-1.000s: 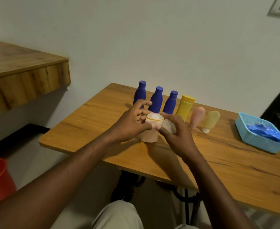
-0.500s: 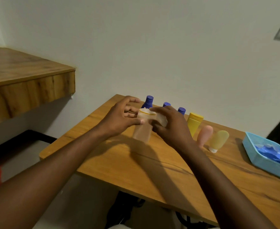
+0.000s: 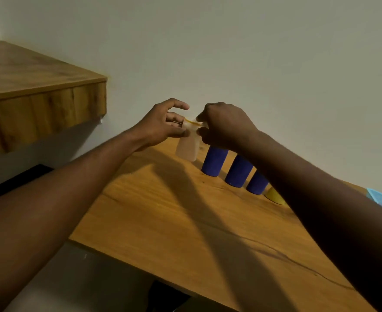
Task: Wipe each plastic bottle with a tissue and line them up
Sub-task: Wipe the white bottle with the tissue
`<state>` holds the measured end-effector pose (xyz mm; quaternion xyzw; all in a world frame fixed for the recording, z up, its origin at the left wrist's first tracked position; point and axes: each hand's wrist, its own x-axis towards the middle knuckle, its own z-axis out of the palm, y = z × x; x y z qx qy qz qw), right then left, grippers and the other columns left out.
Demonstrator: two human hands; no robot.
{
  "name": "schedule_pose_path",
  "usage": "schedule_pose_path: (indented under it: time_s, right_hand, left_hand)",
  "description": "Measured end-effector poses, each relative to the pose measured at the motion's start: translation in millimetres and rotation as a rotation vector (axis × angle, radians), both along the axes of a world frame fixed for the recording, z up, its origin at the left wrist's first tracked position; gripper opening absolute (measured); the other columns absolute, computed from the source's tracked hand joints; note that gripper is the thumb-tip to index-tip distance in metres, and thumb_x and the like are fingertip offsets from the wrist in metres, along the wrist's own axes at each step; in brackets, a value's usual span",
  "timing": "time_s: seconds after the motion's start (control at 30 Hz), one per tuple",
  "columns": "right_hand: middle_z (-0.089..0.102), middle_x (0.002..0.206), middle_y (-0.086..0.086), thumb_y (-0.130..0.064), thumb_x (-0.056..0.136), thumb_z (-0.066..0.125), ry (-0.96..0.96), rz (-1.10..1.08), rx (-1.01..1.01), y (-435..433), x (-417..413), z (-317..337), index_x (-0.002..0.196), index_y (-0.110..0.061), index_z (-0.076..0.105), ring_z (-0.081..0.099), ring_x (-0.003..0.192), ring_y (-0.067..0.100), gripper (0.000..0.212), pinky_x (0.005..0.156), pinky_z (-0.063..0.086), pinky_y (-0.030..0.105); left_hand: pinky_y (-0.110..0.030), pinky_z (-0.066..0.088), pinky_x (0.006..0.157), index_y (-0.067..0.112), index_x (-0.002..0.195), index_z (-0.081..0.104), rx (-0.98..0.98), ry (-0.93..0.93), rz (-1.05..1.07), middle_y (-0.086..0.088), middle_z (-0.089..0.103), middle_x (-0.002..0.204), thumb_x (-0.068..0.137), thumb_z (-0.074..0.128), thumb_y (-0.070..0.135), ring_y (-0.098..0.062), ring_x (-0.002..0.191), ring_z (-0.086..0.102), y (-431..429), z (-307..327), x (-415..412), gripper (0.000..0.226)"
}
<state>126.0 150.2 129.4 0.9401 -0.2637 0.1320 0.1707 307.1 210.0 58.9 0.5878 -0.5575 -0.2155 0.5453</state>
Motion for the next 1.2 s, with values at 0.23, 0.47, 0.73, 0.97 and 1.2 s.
schedule_pose_path:
  time_s: [0.23, 0.47, 0.73, 0.97, 1.2]
  right_hand:
    - [0.068, 0.110, 0.008, -0.028, 0.092, 0.065, 0.169, -0.010, -0.021, -17.1, 27.2, -12.3, 0.127, -0.012, 0.061, 0.066, 0.092, 0.023, 0.039, 0.072, 0.050, 0.029]
    - [0.067, 0.104, 0.008, -0.027, 0.094, 0.065, 0.193, -0.010, -0.004, -17.6, 32.8, -26.5, 0.128, -0.010, 0.060, 0.061, 0.083, 0.019, 0.039, 0.068, 0.043, 0.027]
    - [0.058, 0.095, 0.005, -0.026, 0.094, 0.063, 0.170, -0.028, 0.003, -20.8, 31.8, -26.4, 0.127, -0.009, 0.059, 0.057, 0.081, 0.019, 0.038, 0.068, 0.042, 0.028]
    - [0.064, 0.101, 0.006, -0.027, 0.092, 0.064, 0.161, -0.043, 0.042, -18.5, 27.0, -23.9, 0.129, -0.011, 0.059, 0.057, 0.082, 0.018, 0.041, 0.067, 0.040, 0.027]
    - [0.069, 0.115, 0.008, -0.029, 0.093, 0.056, 0.068, -0.057, 0.212, -7.3, 15.8, -16.3, 0.121, -0.008, 0.066, 0.065, 0.102, 0.022, 0.036, 0.077, 0.049, 0.027]
  left_hand:
    - [-0.018, 0.058, 0.072, 0.027, 0.139, 0.052, 0.026, 0.006, -0.010, 0.001, 0.070, 0.115, 0.089, 0.077, 0.004, -0.012, 0.101, 0.071, -26.5, -28.0, 16.6, 0.061]
    - [-0.018, 0.058, 0.071, 0.030, 0.133, 0.053, 0.022, 0.022, -0.006, 0.006, 0.068, 0.115, 0.086, 0.080, 0.006, -0.009, 0.102, 0.069, -35.5, -44.6, 20.4, 0.059]
    - [-0.020, 0.059, 0.074, 0.027, 0.136, 0.053, 0.013, 0.003, 0.000, 0.002, 0.065, 0.121, 0.086, 0.080, 0.005, -0.009, 0.106, 0.067, -44.0, -44.7, 19.1, 0.061]
    - [-0.018, 0.058, 0.074, 0.031, 0.134, 0.053, 0.014, 0.033, 0.012, 0.011, 0.067, 0.115, 0.085, 0.080, 0.003, -0.007, 0.106, 0.068, -45.0, -45.5, 15.7, 0.062]
    - [-0.015, 0.053, 0.086, 0.032, 0.141, 0.049, 0.000, -0.074, 0.077, 0.002, 0.056, 0.144, 0.083, 0.082, 0.004, -0.012, 0.128, 0.054, -31.7, -36.0, 4.0, 0.073]
